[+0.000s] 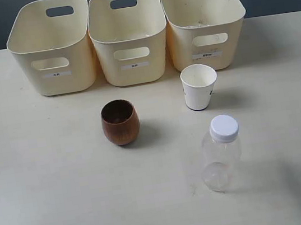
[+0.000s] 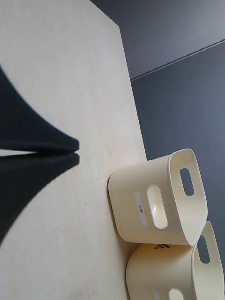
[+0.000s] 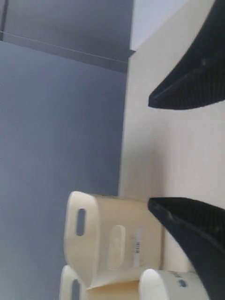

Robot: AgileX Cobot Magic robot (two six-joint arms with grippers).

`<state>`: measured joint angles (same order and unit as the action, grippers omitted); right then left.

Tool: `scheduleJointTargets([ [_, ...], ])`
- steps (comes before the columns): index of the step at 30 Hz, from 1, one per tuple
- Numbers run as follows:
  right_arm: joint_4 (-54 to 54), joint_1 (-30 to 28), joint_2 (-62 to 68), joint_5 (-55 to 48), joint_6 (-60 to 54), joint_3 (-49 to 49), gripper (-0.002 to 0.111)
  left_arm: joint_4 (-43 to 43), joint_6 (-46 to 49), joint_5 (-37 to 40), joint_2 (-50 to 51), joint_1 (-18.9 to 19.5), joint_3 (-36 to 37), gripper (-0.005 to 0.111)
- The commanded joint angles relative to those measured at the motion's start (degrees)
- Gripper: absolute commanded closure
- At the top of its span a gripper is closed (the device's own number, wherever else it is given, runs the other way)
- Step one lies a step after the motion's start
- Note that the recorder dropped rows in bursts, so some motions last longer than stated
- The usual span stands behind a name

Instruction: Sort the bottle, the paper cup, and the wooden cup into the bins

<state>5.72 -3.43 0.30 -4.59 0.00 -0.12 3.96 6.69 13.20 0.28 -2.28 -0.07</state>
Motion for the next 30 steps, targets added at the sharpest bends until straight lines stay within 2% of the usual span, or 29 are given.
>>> scheduleJointTargets([
  [1,-2.98,0.1,-0.3,13.53,0.91,0.12,0.054,0.0,-0.11,-0.33,-0.28,-0.18,0.07,0.107],
  [4,-5.72,0.1,-0.3,17.94,1.05,0.12,0.054,0.0,-0.11,-0.33,-0.28,-0.18,0.07,0.107],
  [16,-5.72,0.1,-0.3,28.71,1.61,0.12,0.054,0.0,-0.11,-0.33,-0.28,-0.18,0.07,0.107],
  [18,-6.24,0.1,-0.3,30.57,8.34,0.12,0.054,0.0,-0.11,-0.33,-0.28,-0.18,0.07,0.107],
  [22,-6.24,0.1,-0.3,29.02,41.5,0.12,0.054,0.0,-0.11,-0.33,-0.28,-0.18,0.07,0.107],
  [23,-5.72,0.1,-0.3,28.2,45.83,0.12,0.054,0.0,-0.11,-0.33,-0.28,-0.18,0.07,0.107],
  [26,-5.72,0.1,-0.3,26.48,49.44,0.12,0.054,0.0,-0.11,-0.33,-0.28,-0.18,0.07,0.107],
  [30,1.11,0.1,-0.3,23.01,49.44,0.12,0.054,0.0,-0.11,-0.33,-0.28,-0.18,0.07,0.107],
])
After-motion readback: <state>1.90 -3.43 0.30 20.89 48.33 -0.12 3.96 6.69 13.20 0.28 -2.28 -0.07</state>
